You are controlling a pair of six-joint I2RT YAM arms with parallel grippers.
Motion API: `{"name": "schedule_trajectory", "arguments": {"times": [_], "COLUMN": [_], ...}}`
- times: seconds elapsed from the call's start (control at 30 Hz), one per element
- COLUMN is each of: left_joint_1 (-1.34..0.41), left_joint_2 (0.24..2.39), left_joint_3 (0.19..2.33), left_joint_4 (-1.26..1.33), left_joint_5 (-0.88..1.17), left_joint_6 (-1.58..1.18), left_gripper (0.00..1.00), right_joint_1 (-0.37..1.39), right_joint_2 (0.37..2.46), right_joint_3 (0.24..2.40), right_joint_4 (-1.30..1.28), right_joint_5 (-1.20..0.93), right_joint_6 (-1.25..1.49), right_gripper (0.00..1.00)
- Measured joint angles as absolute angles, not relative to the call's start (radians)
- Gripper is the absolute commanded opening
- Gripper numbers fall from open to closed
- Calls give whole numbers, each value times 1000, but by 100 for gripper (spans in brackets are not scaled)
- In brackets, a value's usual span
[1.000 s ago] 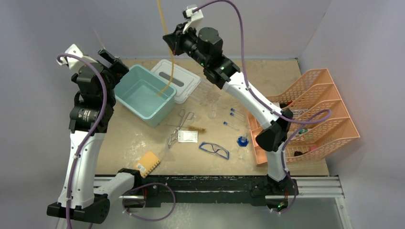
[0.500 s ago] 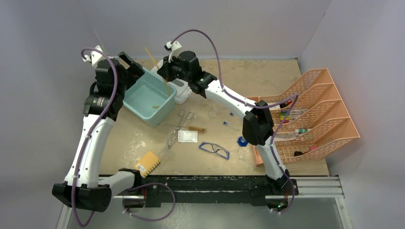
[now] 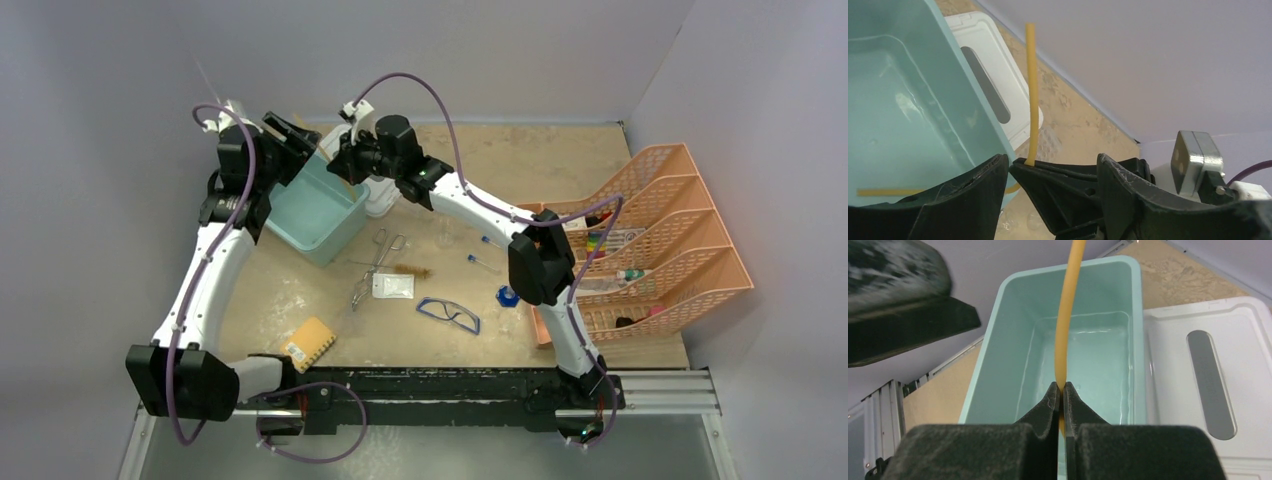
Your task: Organize the chemistry lab equipment
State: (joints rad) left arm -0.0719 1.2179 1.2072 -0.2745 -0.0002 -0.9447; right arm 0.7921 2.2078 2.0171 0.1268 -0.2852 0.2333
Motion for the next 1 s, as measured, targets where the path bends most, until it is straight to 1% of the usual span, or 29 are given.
{"name": "schedule_trajectory", "arguments": {"times": [0.07, 0.2, 0.4, 0.43, 0.53, 0.63, 0.67, 0.7, 0.77, 0.8, 0.83, 0.87, 1.0], "left_joint_1": [-72, -68, -63, -60, -52, -46, -46, -46, -46, -46, -44, -42, -24], "left_joint_2": [1234, 1260, 1280, 1283, 1293, 1302, 1307, 1312, 1323, 1329, 1335, 1343, 1378], "left_joint_3": [1200, 1184, 1179, 1179, 1177, 1169, 1169, 1168, 1168, 1168, 1168, 1168, 1169], "left_joint_4": [-262, -247, -240, -239, -225, -200, -193, -186, -174, -170, -170, -170, -189], "left_joint_5": [17, 30, 50, 52, 65, 85, 92, 98, 106, 108, 107, 104, 60], "left_joint_6": [-947, -931, -892, -886, -876, -871, -871, -870, -869, -868, -868, -868, -872], "left_gripper": [56, 53, 44, 41, 31, 13, 4, 0, 0, 0, 0, 0, 0], "right_joint_1": [792, 792, 792, 792, 792, 792, 792, 792, 792, 791, 789, 787, 777], "right_joint_2": [2207, 2203, 2193, 2191, 2187, 2186, 2186, 2186, 2186, 2185, 2185, 2185, 2162], "right_joint_3": [2013, 2013, 2013, 2013, 2013, 2013, 2013, 2013, 2013, 2013, 2013, 2013, 2002], "right_joint_4": [126, 127, 126, 127, 126, 127, 126, 126, 125, 123, 119, 114, 92], "right_joint_5": [-299, -331, -361, -364, -377, -389, -392, -393, -396, -395, -392, -388, -373], "right_joint_6": [228, 217, 203, 200, 196, 194, 193, 193, 193, 197, 200, 199, 201], "right_gripper": [0, 0, 0, 0, 0, 0, 0, 9, 41, 52, 58, 61, 63]}}
